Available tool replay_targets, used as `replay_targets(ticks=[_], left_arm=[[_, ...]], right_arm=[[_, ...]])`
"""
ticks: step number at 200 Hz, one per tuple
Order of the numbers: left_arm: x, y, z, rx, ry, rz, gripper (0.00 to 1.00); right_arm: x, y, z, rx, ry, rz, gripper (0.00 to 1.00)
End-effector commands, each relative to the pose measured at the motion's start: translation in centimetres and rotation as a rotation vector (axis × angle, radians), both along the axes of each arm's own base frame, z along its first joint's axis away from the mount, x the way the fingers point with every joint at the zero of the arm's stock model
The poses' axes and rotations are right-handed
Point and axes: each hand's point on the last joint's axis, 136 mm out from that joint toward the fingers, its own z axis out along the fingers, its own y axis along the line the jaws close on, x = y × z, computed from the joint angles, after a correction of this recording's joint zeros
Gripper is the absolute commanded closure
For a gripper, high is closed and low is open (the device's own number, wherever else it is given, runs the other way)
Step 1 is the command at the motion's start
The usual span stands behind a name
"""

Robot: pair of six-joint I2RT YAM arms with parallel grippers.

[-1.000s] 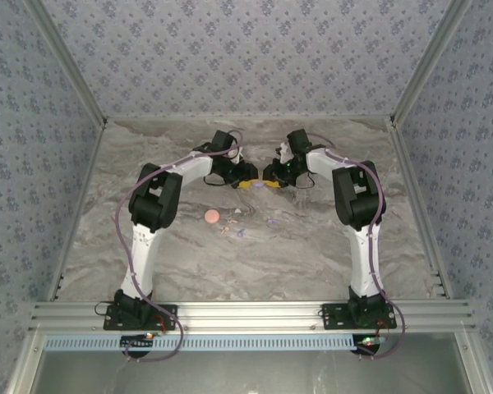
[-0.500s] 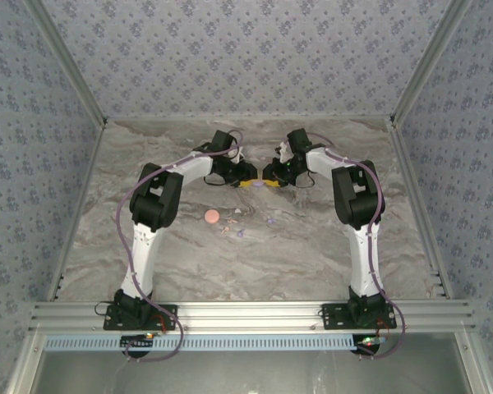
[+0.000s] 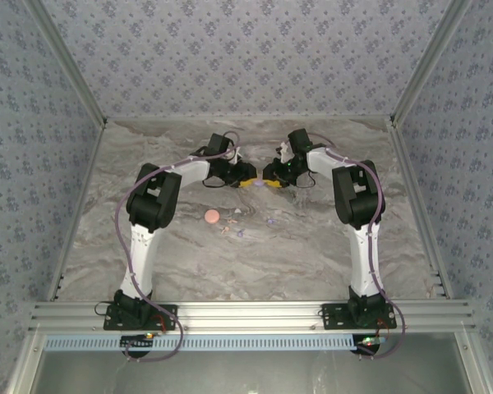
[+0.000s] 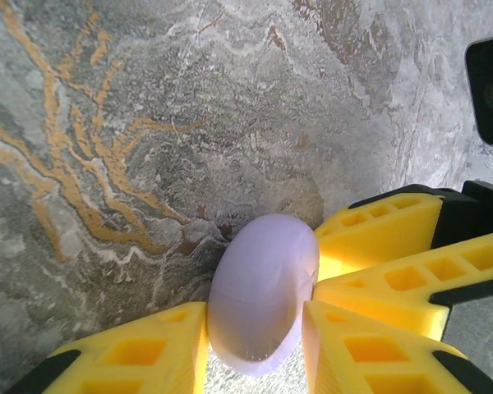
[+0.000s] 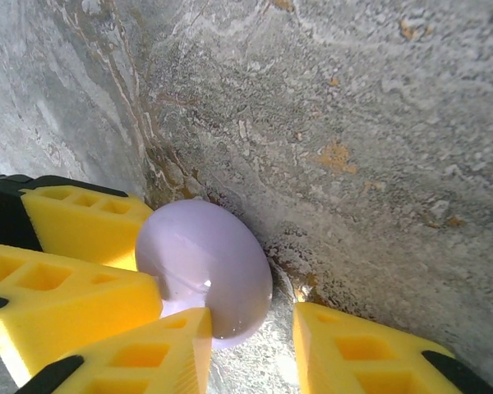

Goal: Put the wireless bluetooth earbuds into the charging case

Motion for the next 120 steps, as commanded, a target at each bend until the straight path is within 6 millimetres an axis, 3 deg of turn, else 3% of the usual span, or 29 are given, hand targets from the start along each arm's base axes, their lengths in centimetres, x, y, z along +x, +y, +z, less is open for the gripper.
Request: replay_targets(ticks=[1, 52, 120], left_arm=[[-0.98, -1.19, 0.28, -0.037, 0.005, -0.031, 0.65], [-1.02, -1.50, 0.28, -0.050, 0.008, -0.039, 0.65], [-1.56, -2.10, -0.19, -0.044, 0.021, -0.068, 0.63]], right_arm=[[-0.71, -0.08, -0.57, 0.000, 0.032, 0.017, 0.66], [-0.59, -0.09, -0.26, 0.019, 0.031, 0.017, 0.76], [-0.68, -0.50, -0.52, 0.019, 0.037, 0.017, 0.78]])
